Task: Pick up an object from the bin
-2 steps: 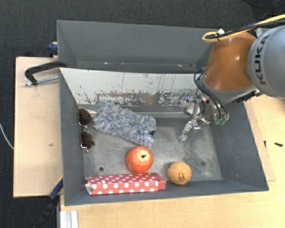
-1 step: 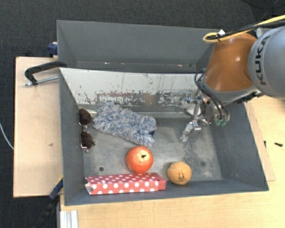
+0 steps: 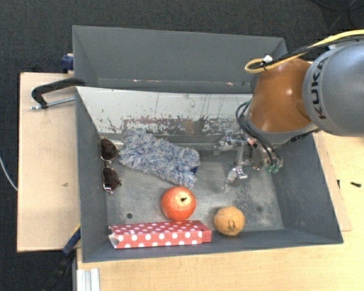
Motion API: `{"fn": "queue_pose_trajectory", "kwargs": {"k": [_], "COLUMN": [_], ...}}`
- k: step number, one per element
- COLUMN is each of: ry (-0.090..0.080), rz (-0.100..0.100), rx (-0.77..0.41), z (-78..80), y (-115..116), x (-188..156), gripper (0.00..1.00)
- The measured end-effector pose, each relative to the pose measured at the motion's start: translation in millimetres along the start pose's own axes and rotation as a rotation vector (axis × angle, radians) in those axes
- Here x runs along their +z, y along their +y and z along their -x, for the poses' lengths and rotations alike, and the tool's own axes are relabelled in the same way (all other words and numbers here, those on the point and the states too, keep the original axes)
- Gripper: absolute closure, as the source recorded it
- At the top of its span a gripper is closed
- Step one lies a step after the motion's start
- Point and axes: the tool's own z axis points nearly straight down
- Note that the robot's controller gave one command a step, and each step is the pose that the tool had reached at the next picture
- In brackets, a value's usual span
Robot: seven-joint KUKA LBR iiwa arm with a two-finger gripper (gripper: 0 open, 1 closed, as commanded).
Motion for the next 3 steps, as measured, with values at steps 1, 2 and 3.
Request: {"fn": "queue_pose_trajectory", "kwargs": {"k": [1, 2, 3], "ry": [-0.025, -0.005, 0.006], "rz": [-0.001, 0.001, 0.003], "rx": [-0.026, -0.252, -0.308], "z": [-55.1, -71.2, -62.9], "y": [20.8, 63.8, 101.5], "x": [21.7, 22.8, -50.1], "gripper": [0.00, 0.00, 0.00]}}
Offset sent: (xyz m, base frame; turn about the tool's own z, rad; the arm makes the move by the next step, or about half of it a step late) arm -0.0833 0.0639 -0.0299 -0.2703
